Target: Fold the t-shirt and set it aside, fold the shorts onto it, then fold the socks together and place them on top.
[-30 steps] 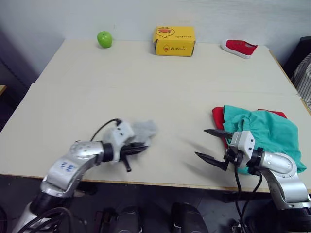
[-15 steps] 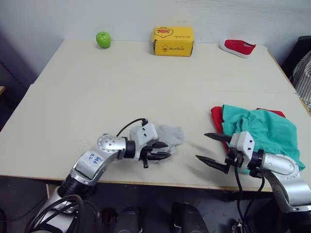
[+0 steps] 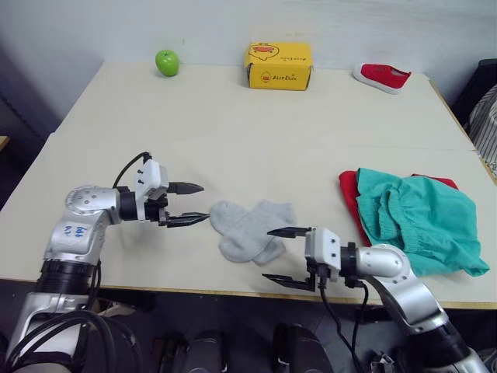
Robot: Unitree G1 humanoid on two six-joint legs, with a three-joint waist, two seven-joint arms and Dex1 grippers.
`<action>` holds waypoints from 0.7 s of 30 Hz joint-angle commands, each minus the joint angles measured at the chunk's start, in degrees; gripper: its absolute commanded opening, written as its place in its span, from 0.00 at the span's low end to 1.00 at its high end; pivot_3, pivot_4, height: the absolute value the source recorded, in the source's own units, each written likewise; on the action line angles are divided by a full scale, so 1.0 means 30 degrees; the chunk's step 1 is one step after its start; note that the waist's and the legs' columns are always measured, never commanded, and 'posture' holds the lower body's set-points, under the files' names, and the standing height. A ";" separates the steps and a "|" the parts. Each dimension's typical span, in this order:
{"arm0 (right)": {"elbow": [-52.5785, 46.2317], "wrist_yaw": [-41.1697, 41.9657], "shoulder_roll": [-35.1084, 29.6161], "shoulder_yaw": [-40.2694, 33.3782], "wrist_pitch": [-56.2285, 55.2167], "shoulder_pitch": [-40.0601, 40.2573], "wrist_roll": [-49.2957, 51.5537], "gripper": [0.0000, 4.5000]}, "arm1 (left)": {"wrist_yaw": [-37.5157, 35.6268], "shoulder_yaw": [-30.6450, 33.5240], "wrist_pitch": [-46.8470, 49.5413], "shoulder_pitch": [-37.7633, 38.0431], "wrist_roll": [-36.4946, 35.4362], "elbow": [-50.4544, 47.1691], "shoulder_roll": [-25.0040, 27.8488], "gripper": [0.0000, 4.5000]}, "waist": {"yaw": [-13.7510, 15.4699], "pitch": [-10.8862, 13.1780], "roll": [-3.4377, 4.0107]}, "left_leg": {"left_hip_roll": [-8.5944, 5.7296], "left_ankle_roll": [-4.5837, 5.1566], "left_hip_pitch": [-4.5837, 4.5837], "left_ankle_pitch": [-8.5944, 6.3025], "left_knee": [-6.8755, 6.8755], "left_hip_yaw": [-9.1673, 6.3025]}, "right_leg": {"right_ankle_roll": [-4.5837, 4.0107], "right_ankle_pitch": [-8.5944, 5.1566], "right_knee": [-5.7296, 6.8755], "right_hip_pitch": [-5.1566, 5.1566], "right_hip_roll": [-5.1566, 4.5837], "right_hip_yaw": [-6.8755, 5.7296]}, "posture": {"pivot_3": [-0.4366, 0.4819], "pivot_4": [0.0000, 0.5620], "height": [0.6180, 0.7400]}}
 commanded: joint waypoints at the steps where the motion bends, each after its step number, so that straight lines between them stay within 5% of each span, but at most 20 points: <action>1: 0.1797 0.0261 0.0221 0.0623 -0.1673 -0.1007 -0.1149 0.96 | -0.0466 -0.1168 -0.2409 -0.1354 0.1991 0.2885 -0.0473 0.80 | -0.0082 0.0000 -0.0001 | -0.0015 0.0005 0.0001 -0.0003 0.0000 0.0014 | 0.0008 0.0005 -0.0007 0.0000 0.0001 0.0006 | 0.48 0.27 1.00; 7: 0.3147 0.0813 0.0000 0.0953 -0.3350 -0.1256 -0.1818 0.54 | -0.0655 -0.2350 -0.4509 -0.3023 0.3959 0.7238 -0.1752 0.81 | -0.0113 0.0007 -0.0012 | -0.0073 -0.0001 0.0003 -0.0002 -0.0008 0.0058 | 0.0011 0.0006 -0.0015 -0.0003 0.0025 0.0002 | 0.48 0.27 1.00; 14: 0.4449 0.0767 -0.0181 0.0339 -0.4600 -0.1800 -0.1828 0.00 | -0.0501 -0.1941 -0.4621 -0.2160 0.3892 0.7010 -0.2344 0.37 | -0.0138 0.0007 -0.0013 | -0.0048 -0.0002 0.0036 -0.0001 -0.0001 0.0038 | 0.0014 0.0007 0.0005 0.0013 0.0020 0.0020 | 0.48 0.27 1.00; 19: 0.7494 0.1902 -0.0073 0.0510 -0.6600 -0.3999 -0.1882 0.00 | 0.0102 -0.1056 -0.3479 0.0648 0.3233 0.3130 -0.1685 0.03 | -0.0271 0.0007 -0.0012 | 0.0029 -0.0003 0.0065 0.0000 0.0001 0.0054 | 0.0013 0.0007 0.0031 0.0014 0.0015 0.0039 | 0.48 0.27 1.00; 21: 0.9144 0.2636 0.0084 0.0574 -0.7587 -0.5135 -0.1862 0.00 | 0.1031 -0.0389 -0.2719 0.2156 0.2968 0.1018 -0.1383 0.01 | -0.0412 0.0007 -0.0009 | 0.0040 -0.0004 0.0065 0.0001 0.0001 0.0052 | 0.0013 0.0007 0.0033 0.0012 0.0016 0.0038 | 0.48 0.27 1.00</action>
